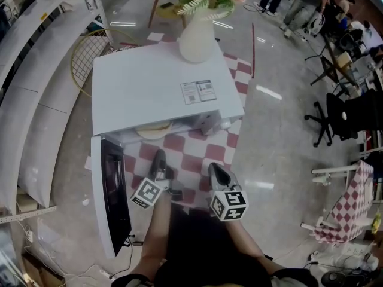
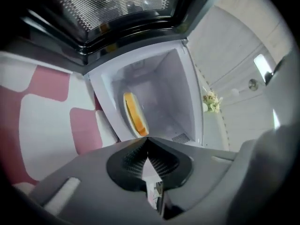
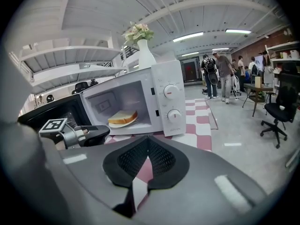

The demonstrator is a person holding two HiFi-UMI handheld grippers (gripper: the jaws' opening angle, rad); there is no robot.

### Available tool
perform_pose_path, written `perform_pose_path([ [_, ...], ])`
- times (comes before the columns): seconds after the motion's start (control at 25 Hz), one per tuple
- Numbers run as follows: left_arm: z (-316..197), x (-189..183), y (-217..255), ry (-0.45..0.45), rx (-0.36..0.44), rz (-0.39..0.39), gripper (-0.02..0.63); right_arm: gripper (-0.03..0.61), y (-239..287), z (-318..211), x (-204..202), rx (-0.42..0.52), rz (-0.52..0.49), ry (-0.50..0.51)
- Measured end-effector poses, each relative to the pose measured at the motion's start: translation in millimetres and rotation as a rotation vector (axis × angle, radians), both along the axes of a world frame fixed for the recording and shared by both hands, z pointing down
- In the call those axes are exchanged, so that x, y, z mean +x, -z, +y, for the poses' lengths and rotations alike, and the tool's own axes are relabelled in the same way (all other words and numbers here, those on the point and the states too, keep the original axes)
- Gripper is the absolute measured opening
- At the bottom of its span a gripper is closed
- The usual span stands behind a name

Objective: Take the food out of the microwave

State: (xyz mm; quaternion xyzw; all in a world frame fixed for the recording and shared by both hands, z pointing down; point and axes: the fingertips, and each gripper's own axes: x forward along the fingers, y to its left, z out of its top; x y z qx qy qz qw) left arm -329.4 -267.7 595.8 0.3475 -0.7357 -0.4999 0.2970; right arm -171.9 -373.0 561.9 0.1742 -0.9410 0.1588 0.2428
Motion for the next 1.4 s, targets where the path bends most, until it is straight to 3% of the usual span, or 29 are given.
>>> perform_pose_path([
  [0.36, 4, -22, -21, 0.13, 0.062, 0.08, 0.023, 0.0, -9, 5, -3, -0.006, 0.017, 0.02],
  [0.56, -2, -31, -34, 0.142, 0.116, 0.187, 0.074, 0.0, -13, 8, -6, -0.014, 0.025, 0.028],
  [0.76, -8, -40, -37, 0.144, 0.152, 0.224, 0.115, 0.0, -16, 9, -8, -0.021, 0.029, 0.026],
  [1.24, -20, -52, -37, 0.137, 0.194, 0.272, 0.121, 0.0, -23, 4, -3, -0.024, 0.052, 0.012],
  [1.4, -22, -57, -39, 0.152, 0.187, 0.288, 0.094, 0.0, -24, 2, -4, -0.026, 0.054, 0.009],
])
